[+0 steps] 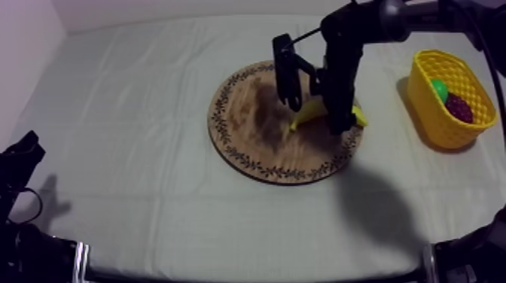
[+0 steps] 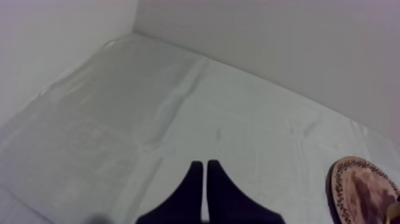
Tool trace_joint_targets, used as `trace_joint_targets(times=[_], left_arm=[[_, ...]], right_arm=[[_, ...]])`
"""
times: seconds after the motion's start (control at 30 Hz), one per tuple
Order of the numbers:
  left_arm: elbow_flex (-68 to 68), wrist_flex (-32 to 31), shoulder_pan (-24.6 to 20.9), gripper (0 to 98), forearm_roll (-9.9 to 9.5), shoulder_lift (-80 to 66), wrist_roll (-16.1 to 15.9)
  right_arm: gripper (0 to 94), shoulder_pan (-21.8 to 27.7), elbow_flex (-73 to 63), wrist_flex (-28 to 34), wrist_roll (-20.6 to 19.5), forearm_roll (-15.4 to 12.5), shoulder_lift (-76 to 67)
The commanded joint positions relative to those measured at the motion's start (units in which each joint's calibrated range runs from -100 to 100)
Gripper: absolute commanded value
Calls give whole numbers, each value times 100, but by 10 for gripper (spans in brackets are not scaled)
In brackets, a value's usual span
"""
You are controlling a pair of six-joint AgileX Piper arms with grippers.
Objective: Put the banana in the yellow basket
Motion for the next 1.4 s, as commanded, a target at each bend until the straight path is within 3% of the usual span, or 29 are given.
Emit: trace_joint_targets(times=[0.0, 0.17, 0.4, 0.87, 1.37], left_arm=[[3, -1, -2, 1, -1, 2, -1], [3, -1, -2, 1, -1, 2, -1], [3, -1, -2, 1, -1, 2, -1], [3, -1, -2, 1, -1, 2, -1], [3, -1, -2, 1, -1, 2, -1]], right_arm=[[515, -12, -38, 22, -16, -6, 28], [331, -46, -174, 21, -63, -15, 97], [199, -76, -228, -21, -126, -7, 146], [189, -85, -267, 202, -68, -38, -541], [193, -44, -978, 1400, 74, -180, -1942]])
